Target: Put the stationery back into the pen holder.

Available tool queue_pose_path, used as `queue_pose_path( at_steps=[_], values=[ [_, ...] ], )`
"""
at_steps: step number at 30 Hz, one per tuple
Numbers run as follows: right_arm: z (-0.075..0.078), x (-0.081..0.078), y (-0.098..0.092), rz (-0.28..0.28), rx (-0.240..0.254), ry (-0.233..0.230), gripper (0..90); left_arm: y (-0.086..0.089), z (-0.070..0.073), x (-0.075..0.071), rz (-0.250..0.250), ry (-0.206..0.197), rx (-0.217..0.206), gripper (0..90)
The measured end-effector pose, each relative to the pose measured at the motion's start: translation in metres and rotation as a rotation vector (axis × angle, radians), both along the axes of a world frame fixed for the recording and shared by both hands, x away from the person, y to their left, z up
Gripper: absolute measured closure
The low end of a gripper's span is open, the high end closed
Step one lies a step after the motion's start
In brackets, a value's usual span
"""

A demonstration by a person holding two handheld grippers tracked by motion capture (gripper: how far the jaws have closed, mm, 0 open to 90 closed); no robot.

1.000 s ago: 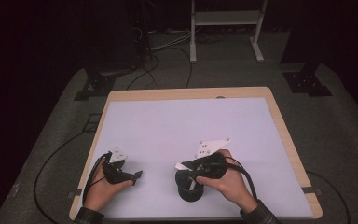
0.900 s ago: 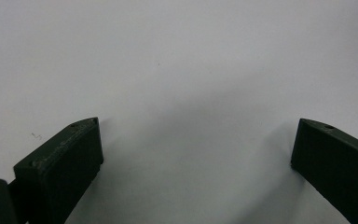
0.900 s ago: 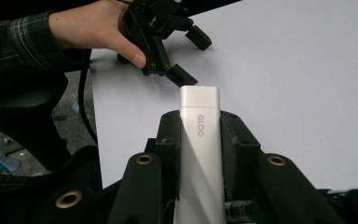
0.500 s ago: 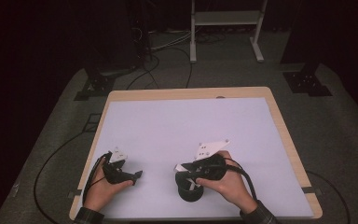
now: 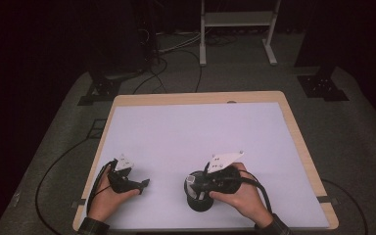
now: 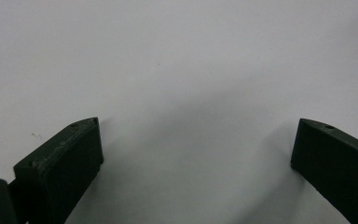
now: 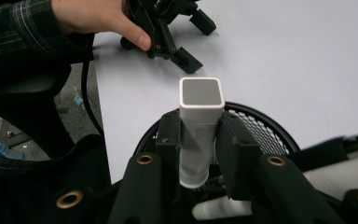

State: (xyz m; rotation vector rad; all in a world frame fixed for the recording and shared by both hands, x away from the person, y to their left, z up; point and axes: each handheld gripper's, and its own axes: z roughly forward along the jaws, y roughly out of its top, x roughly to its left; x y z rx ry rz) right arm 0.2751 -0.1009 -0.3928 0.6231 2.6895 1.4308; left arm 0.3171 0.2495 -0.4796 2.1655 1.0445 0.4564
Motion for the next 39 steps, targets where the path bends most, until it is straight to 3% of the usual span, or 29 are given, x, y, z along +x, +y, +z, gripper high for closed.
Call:
queue_pose_path(
  at_steps=[10,22,32,39],
  values=[
    [-0.004,-0.003,-0.005,-0.003,-0.019,0.013,69.7,0.000,0.000,0.000,0.000,0.000,0.000,1.1],
    [0.007,-0.005,-0.015,-0.019,0.012,-0.013,66.9,0.000,0.000,0.000,0.000,0.001,-0.001,1.1],
    [0.021,-0.004,-0.039,-0.074,0.024,-0.037,61.7,0.000,0.000,0.000,0.001,0.001,-0.001,1.1],
    [0.026,-0.001,-0.064,-0.151,0.035,-0.058,54.4,0.000,0.000,0.000,0.000,0.001,0.000,1.1]
  ],
)
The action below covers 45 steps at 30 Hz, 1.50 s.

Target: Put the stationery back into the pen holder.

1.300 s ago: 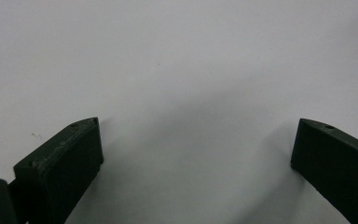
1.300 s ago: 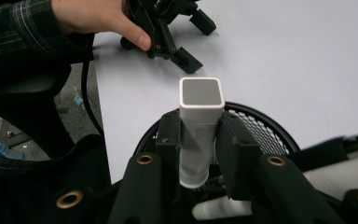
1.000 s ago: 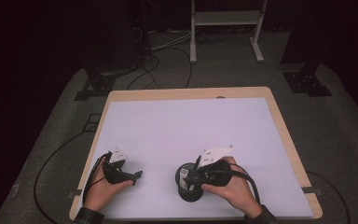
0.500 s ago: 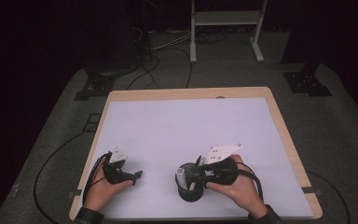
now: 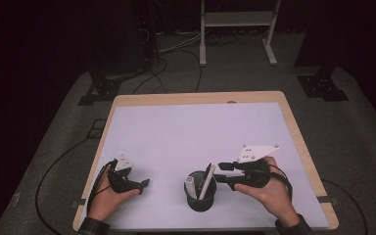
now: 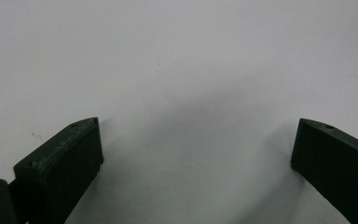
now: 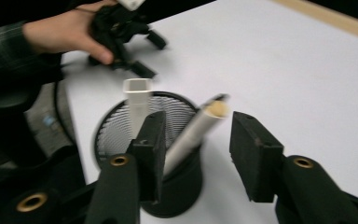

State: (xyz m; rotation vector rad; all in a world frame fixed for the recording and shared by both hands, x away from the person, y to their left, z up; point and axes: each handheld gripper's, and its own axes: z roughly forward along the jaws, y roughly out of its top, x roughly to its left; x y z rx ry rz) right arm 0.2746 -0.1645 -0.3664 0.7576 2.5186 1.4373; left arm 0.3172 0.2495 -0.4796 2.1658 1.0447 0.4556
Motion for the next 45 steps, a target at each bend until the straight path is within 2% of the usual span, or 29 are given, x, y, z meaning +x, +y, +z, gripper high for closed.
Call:
queue_pose_path(
  at_steps=[9,16,32,40,45],
  values=[
    [-0.004,0.012,-0.027,-0.146,-0.026,-0.037,36.1,0.000,0.000,0.000,0.000,0.000,-0.001,1.1],
    [-0.014,0.021,-0.048,-0.241,-0.058,-0.053,32.1,0.000,0.000,0.000,0.000,-0.001,-0.001,1.1],
    [-0.051,0.026,-0.088,-0.368,-0.145,0.015,29.1,0.000,0.000,0.000,0.002,-0.002,-0.003,1.1],
    [-0.074,0.026,-0.102,-0.420,-0.212,0.044,29.3,0.000,0.000,0.000,0.000,-0.002,-0.001,1.1],
    [-0.086,0.026,-0.108,-0.450,-0.262,0.036,29.6,0.000,0.000,0.000,0.002,-0.002,-0.004,1.1]
  ],
)
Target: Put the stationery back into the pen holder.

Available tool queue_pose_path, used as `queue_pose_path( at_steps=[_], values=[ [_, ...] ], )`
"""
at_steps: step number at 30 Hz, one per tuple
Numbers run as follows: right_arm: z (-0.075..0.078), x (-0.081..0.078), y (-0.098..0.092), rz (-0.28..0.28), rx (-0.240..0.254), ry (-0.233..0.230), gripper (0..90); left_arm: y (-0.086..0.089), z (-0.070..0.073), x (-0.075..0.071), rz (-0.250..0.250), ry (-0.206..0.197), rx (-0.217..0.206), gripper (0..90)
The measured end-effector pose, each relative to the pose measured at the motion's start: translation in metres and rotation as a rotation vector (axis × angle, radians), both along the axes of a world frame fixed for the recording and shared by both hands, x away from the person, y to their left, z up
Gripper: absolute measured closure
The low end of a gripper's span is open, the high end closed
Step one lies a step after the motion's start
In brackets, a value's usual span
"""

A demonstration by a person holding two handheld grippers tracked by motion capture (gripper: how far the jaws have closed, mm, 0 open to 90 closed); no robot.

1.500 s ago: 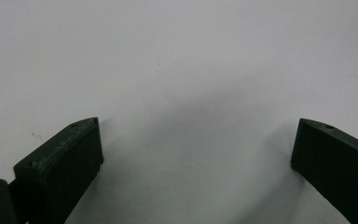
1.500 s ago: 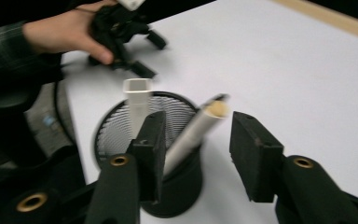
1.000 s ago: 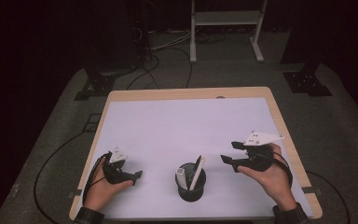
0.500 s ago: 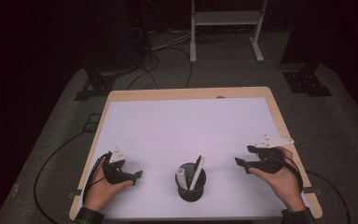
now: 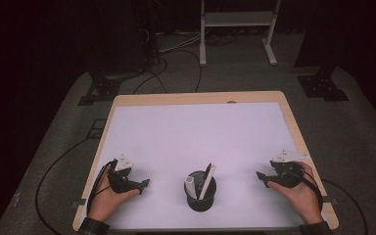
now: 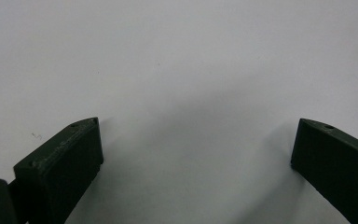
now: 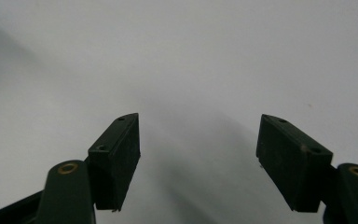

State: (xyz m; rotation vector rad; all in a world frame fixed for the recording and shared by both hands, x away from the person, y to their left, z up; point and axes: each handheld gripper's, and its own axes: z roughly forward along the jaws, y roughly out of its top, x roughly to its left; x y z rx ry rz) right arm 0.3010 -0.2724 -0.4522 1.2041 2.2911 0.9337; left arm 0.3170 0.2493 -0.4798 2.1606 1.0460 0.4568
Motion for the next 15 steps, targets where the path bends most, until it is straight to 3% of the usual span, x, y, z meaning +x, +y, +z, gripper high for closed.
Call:
queue_pose_path(
  at_steps=[6,15],
  values=[
    [-0.010,0.004,-0.007,-0.023,-0.025,-0.005,29.1,0.000,0.000,0.000,-0.001,0.001,0.003,1.1],
    [-0.021,0.005,-0.014,-0.044,-0.021,0.030,25.7,-0.001,0.001,-0.003,0.004,-0.013,0.010,2.8]
  ],
)
